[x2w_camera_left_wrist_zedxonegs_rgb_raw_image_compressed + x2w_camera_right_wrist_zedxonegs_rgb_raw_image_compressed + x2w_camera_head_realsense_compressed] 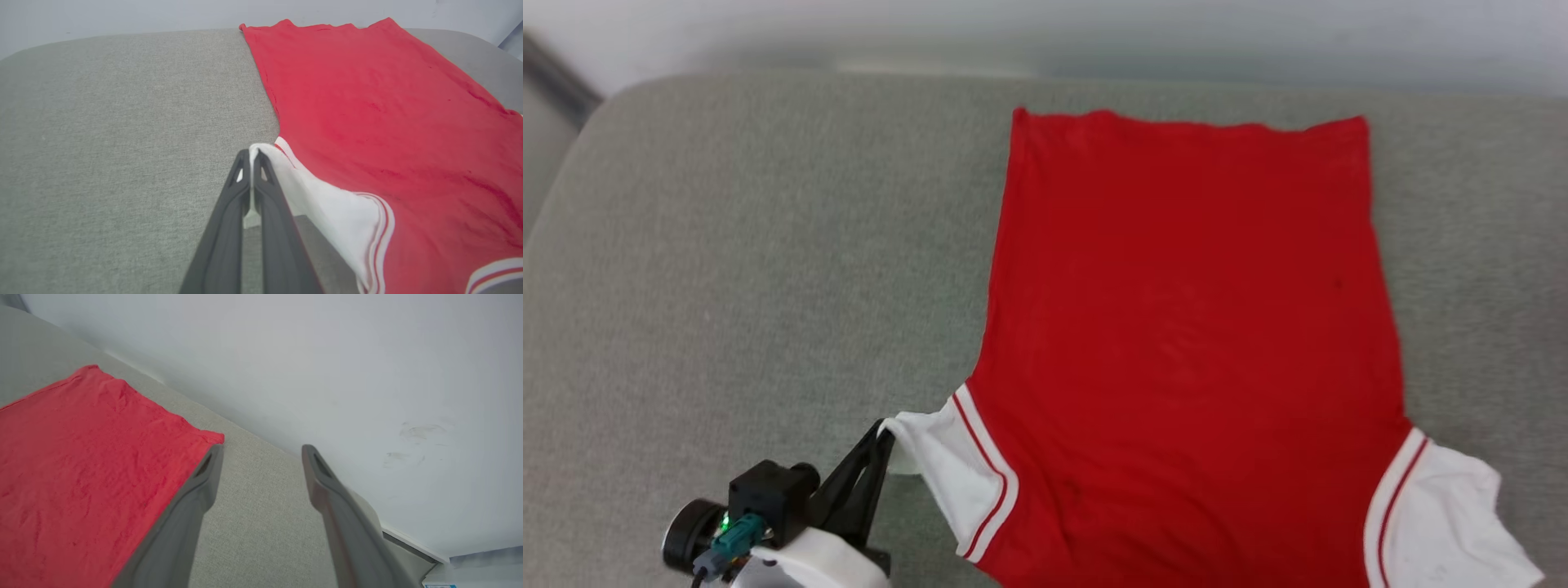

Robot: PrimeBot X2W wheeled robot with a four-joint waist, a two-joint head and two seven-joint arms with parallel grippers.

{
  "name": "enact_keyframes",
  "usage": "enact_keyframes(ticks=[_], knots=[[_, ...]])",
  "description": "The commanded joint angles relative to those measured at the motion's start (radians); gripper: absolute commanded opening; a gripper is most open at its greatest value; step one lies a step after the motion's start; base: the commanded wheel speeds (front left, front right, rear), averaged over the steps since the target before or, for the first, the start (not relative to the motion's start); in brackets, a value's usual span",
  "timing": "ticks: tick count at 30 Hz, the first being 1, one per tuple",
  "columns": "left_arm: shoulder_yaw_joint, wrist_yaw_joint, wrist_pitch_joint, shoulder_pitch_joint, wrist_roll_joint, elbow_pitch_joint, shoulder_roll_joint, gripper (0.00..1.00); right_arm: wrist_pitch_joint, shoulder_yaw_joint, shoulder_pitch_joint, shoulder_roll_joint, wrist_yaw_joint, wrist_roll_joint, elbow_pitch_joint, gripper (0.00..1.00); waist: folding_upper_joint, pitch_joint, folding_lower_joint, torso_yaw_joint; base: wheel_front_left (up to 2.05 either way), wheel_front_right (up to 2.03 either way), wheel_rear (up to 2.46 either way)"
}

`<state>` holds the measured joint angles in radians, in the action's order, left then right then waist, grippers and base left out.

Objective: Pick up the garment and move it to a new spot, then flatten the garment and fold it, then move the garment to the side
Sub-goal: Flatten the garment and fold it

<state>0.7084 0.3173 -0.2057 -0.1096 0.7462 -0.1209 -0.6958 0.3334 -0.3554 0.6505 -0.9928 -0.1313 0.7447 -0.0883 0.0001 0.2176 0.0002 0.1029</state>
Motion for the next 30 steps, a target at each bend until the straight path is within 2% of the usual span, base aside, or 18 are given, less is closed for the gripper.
enact_keyframes(ticks=[1,5,8,14,21,29,30], knots=[[0.003,0.006,-0.006,-0.029,-0.015,-0.006,0.014,0.00,0.070,-0.017,0.070,0.000,0.001,0.004,-0.008,1.00,-0.0001,0.103,-0.0002,0.068,0.00,0.00,0.00],[0.012,0.008,-0.011,-0.082,-0.051,-0.025,0.045,0.00,0.310,-0.095,0.260,-0.001,0.001,0.029,-0.037,1.00,-0.0001,0.198,-0.0002,0.108,0.00,0.00,0.00],[0.019,0.008,-0.014,-0.114,-0.074,-0.038,0.060,0.00,0.497,-0.139,0.375,0.022,0.001,0.079,-0.089,1.00,-0.0001,0.262,-0.0002,0.137,0.00,0.00,0.00],[0.031,0.006,-0.015,-0.173,-0.112,-0.063,0.084,0.00,0.727,-0.170,0.548,0.098,0.001,0.065,-0.214,1.00,-0.0001,0.363,-0.0002,0.179,0.00,0.00,0.00],[0.033,0.018,-0.020,-0.210,-0.137,-0.089,0.104,0.00,0.809,-0.169,0.639,0.171,0.001,0.004,-0.320,1.00,-0.0001,0.452,-0.0002,0.211,0.00,0.00,0.00],[0.035,0.029,-0.024,-0.219,-0.148,-0.094,0.114,0.00,0.825,-0.213,0.507,0.214,0.001,0.011,-0.395,1.00,-0.0001,0.469,-0.0002,0.213,0.00,0.00,0.00],[0.033,0.032,-0.025,-0.220,-0.147,-0.095,0.115,0.00,0.820,-0.215,0.504,0.207,0.000,0.004,-0.394,0.32,-0.0001,0.465,-0.0002,0.212,0.00,0.00,0.00]])
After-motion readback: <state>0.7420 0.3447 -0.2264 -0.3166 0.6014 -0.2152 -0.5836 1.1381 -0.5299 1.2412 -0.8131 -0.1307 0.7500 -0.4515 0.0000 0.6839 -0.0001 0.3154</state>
